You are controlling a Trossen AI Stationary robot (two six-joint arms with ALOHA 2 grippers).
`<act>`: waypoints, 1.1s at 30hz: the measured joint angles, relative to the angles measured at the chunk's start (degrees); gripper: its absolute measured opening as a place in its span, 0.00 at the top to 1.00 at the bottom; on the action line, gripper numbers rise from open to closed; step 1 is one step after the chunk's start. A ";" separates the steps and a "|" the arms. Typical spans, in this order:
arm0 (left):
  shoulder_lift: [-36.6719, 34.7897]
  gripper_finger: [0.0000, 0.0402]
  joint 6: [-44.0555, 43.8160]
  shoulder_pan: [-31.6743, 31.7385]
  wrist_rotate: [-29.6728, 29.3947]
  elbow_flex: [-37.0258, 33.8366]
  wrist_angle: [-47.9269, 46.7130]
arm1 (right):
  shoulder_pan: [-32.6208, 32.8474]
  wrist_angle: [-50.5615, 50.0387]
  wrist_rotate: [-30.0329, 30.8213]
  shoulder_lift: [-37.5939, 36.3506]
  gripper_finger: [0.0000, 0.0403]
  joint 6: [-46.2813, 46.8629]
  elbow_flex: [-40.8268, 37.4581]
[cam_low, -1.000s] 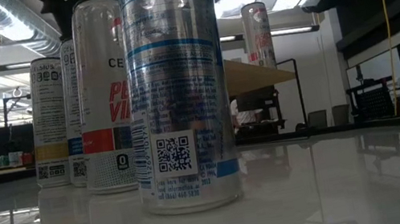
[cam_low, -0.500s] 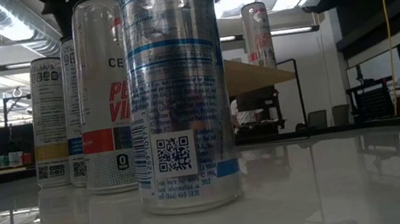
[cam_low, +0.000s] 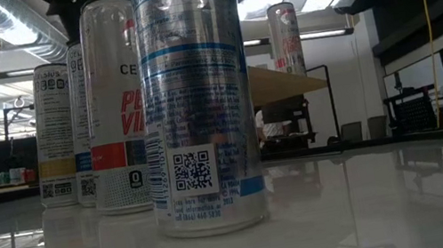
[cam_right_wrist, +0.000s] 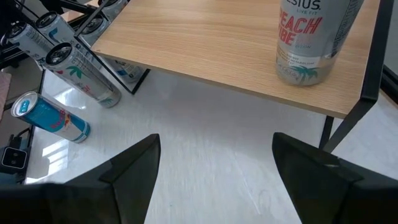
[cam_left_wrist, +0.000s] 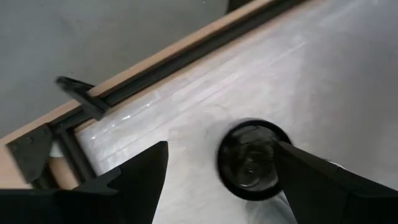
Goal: Place canned beverage on shelf
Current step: Put the white-pink soda can on the shelf aligned with the other white-pink soda can
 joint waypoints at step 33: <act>-0.04 0.02 -1.64 -0.70 1.19 -0.52 -0.08 | -0.02 -0.08 0.11 0.00 0.24 -0.02 0.02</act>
